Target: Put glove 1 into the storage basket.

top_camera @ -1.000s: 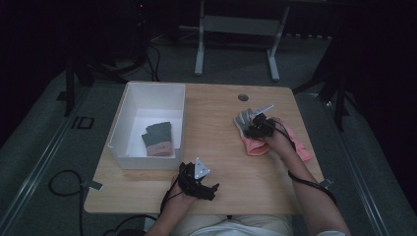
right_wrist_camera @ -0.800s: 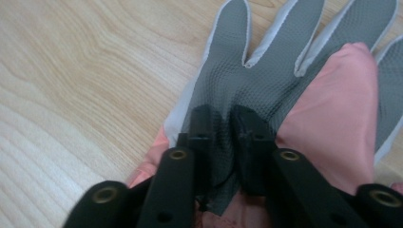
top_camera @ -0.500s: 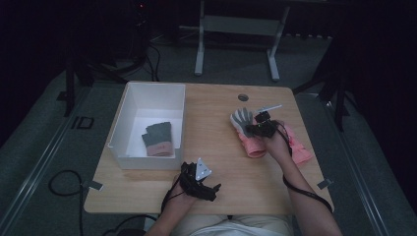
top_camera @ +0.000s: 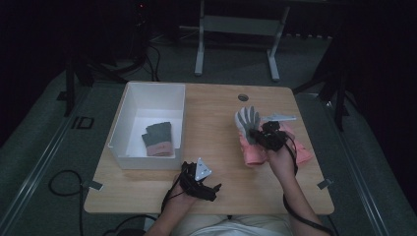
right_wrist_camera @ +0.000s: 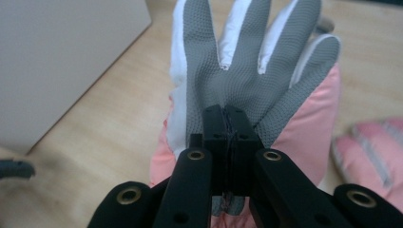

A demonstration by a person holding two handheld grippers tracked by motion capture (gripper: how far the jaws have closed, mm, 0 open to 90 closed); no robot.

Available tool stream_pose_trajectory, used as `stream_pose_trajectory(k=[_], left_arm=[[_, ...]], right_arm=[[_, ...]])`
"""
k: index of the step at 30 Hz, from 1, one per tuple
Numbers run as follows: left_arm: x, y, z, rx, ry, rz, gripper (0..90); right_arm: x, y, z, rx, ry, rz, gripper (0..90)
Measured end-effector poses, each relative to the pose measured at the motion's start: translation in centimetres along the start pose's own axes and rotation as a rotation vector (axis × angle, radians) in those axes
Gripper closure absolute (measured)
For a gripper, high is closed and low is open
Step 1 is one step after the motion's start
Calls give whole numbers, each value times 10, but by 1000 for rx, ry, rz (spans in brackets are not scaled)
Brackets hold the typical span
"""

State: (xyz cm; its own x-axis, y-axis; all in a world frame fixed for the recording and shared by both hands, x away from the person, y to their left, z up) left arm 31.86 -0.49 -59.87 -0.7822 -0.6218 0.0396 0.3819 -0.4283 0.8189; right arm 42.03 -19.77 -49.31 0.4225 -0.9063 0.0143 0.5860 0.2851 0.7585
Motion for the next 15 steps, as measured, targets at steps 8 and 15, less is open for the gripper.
stream_pose_trajectory(k=[8,15], left_arm=[[3,1,0,7,-19,-1,4],[5,0,-2,-11,-25,-13,4]], right_arm=[[-17,-40,-23,-85,-24,-76,884],[-29,-52,-49,-128,-20,-73,879]])
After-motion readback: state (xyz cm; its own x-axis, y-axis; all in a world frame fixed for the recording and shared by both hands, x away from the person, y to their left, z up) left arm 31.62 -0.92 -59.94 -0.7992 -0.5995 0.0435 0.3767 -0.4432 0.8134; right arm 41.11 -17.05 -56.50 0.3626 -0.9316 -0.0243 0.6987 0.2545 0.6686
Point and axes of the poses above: each handheld gripper's, and its own axes: z roughly backward along the jaws, y roughly out of its top, x roughly to its right, the point moved 6 cm from there along -z, roughly forward along the jaws, and after that the axes turned 6 degrees about -y, right-handed, at the moved point
